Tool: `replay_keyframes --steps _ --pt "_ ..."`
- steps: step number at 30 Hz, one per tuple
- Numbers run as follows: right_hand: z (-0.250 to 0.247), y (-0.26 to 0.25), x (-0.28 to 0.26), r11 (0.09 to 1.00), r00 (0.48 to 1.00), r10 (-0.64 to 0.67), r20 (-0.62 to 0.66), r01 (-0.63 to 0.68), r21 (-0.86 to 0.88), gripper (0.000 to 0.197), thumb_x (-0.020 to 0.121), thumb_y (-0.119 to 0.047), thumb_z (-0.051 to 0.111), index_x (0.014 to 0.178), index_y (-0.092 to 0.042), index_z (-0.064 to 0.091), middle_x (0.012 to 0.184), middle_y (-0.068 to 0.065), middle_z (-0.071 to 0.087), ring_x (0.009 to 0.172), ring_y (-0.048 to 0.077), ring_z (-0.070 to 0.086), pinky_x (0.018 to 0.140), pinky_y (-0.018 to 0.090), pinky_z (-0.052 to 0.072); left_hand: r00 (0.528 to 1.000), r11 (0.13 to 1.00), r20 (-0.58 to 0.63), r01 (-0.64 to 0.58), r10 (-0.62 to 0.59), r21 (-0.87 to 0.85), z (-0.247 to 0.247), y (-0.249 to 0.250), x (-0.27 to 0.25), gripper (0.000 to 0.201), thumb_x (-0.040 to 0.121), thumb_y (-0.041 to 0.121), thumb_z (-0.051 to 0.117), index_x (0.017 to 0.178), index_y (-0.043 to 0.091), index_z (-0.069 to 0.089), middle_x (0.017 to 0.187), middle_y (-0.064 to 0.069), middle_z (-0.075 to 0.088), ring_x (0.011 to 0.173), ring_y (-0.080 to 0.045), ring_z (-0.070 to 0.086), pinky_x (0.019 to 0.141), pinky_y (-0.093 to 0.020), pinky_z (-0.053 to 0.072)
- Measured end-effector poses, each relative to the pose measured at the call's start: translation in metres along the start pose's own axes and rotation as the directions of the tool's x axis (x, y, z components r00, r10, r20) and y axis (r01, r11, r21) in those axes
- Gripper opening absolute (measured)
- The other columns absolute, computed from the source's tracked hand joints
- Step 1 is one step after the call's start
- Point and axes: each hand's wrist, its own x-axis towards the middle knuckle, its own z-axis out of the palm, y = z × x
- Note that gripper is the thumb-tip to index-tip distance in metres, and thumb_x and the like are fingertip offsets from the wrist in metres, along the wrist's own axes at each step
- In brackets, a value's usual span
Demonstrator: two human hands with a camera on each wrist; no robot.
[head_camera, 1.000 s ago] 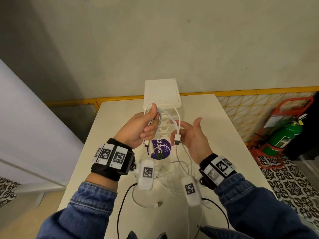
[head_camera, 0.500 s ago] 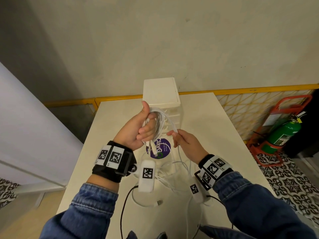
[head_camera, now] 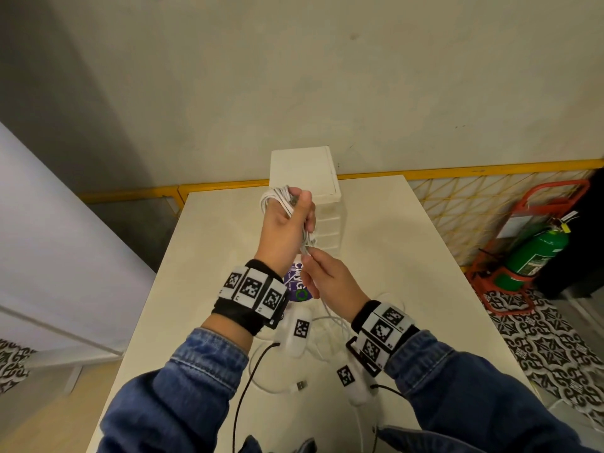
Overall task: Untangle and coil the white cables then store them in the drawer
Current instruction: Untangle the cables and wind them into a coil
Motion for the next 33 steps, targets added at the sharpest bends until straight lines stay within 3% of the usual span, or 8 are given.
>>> replay_keyframes --steps 3,8,13,19,23,27,30,33 --pt "-0.004 0.002 0.003 0.999 0.998 0.035 0.057 -0.034 -0.010 0.016 0.095 -0.013 0.044 0.101 -0.022 0.056 0.048 -0.010 0.050 0.046 0.010 0.041 0.054 0.022 0.037 0.999 0.993 -0.054 0.004 0.003 0.120 0.000 -0.010 -0.003 0.018 0.093 0.014 0.055 0.105 0.007 0.043 0.071 -0.004 0.049 0.052 -0.005 0.048 0.055 -0.018 0.043" --pt "-0.010 -0.004 0.006 0.995 0.993 0.053 0.106 -0.043 -0.094 0.028 0.095 -0.012 0.042 0.077 -0.032 0.051 0.052 -0.008 0.052 0.052 0.014 0.047 0.058 0.026 0.039 0.998 0.958 -0.024 -0.042 0.051 0.283 0.000 -0.022 -0.007 0.022 0.090 0.019 0.061 0.104 0.025 0.045 0.079 0.000 0.054 0.061 -0.003 0.052 0.064 -0.021 0.046" --pt "-0.012 0.007 0.011 0.994 0.997 0.073 -0.019 -0.075 -0.085 0.016 0.091 -0.005 0.041 0.101 -0.014 0.051 0.071 -0.012 0.053 0.060 -0.002 0.051 0.064 0.021 0.040 0.990 0.865 0.080 -0.141 0.117 0.482 0.001 -0.031 -0.010 0.027 0.089 0.026 0.061 0.109 0.019 0.045 0.075 0.000 0.056 0.073 -0.015 0.059 0.073 -0.028 0.049" --pt "-0.019 0.000 0.008 0.978 0.983 0.185 0.014 -0.183 -0.102 0.015 0.082 -0.002 0.048 0.073 -0.013 0.053 0.054 0.007 0.056 0.043 0.007 0.048 0.050 0.017 0.039 0.978 0.753 0.148 -0.207 0.146 0.625 -0.001 -0.042 -0.018 0.043 0.090 0.028 0.059 0.122 0.002 0.047 0.083 -0.004 0.061 0.080 -0.020 0.061 0.074 -0.025 0.045" --pt "-0.023 0.000 0.006 0.955 0.961 0.273 0.048 -0.265 -0.131 0.022 0.079 0.000 0.051 0.062 -0.013 0.054 0.051 0.005 0.056 0.044 0.011 0.049 0.051 0.020 0.040 0.977 0.553 0.204 -0.204 0.062 0.808 -0.001 -0.051 -0.020 0.048 0.092 0.036 0.054 0.116 -0.005 0.048 0.079 -0.022 0.066 0.075 -0.037 0.064 0.062 -0.038 0.045" --pt "-0.024 0.008 0.001 0.937 0.921 0.329 0.208 -0.290 -0.196 0.010 0.080 -0.009 0.064 0.088 -0.003 0.061 0.075 0.009 0.060 0.057 0.011 0.050 0.054 0.017 0.041 0.963 0.300 0.247 -0.205 -0.110 0.931 -0.006 -0.053 -0.019 0.046 0.097 0.037 0.042 0.119 -0.003 0.043 0.080 -0.022 0.067 0.073 -0.038 0.063 0.054 -0.033 0.034" --pt "-0.027 0.015 0.001 0.920 0.948 0.269 0.173 -0.200 -0.337 0.015 0.081 -0.013 0.064 0.092 -0.003 0.063 0.091 0.013 0.066 0.078 0.021 0.059 0.069 0.028 0.046 0.940 0.352 0.227 -0.129 -0.254 0.927 -0.014 -0.059 -0.017 0.036 0.098 0.039 0.039 0.104 0.004 0.046 0.072 -0.012 0.059 0.069 -0.032 0.058 0.058 -0.032 0.034" --pt "-0.034 0.014 0.000 0.941 0.980 0.179 0.086 -0.145 -0.307 0.017 0.077 -0.011 0.070 0.082 -0.017 0.054 0.083 0.003 0.061 0.075 0.016 0.056 0.071 0.027 0.044 0.904 0.475 0.216 -0.017 -0.369 0.880 -0.019 -0.059 -0.016 0.036 0.098 0.040 0.037 0.078 0.010 0.041 0.055 -0.002 0.049 0.051 -0.020 0.049 0.055 -0.031 0.035"
